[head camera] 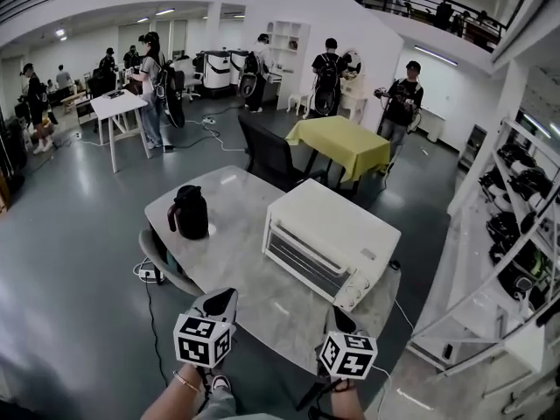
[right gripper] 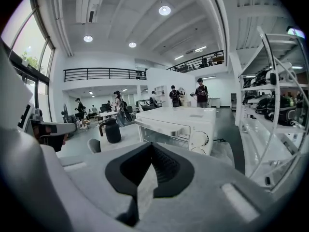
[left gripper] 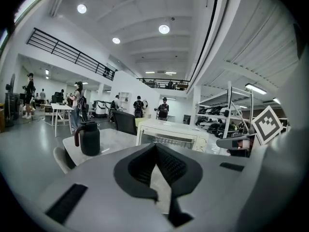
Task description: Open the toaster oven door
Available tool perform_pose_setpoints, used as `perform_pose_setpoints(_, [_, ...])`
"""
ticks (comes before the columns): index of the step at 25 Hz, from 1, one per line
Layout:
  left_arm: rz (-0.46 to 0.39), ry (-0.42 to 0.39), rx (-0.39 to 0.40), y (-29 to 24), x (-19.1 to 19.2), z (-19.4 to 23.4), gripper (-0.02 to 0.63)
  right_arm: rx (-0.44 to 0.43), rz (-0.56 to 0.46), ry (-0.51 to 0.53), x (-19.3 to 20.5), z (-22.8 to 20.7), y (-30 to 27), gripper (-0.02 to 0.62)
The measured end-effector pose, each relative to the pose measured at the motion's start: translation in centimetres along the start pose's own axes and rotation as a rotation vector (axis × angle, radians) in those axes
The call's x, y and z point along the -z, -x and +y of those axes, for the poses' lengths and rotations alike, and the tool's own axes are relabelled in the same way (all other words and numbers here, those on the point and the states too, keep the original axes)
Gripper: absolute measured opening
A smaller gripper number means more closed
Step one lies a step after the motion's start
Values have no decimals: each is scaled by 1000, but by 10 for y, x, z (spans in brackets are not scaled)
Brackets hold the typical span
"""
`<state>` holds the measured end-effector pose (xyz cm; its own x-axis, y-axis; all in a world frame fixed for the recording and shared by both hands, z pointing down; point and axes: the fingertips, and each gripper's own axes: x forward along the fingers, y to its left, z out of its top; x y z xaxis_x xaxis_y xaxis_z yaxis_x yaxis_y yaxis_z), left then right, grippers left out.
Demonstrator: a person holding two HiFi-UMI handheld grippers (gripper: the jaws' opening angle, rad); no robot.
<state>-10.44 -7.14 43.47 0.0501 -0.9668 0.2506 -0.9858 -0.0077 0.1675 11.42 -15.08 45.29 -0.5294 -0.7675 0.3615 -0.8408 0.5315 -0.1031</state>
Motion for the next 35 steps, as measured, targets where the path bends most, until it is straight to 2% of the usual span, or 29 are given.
perform_pose_setpoints(10, [28,-16,117,-81,-41,76,5,118,-19,-36,-43,27,-77,6])
perform_pose_setpoints(14, [44,-23,169,-103,-44,88,5,180,-1,-56,-41,26,-85,5])
perform_pose_setpoints(17, [57,3,183,-118,-39,98,5,225,12,-57,-39,20,-88,5])
perform_pose_setpoints(23, [81,33,214,-143,-28,101,5,294,15,-62,-39,0,-89,5])
perform_pose_setpoints(28, [83,22,241,-149,-34,87,5,307,15,-61,-45,-7,-85,5])
perform_pose_setpoints(35, [80,7,229,-172,-42,86,5,325,10,-68,-48,-27,-90,5])
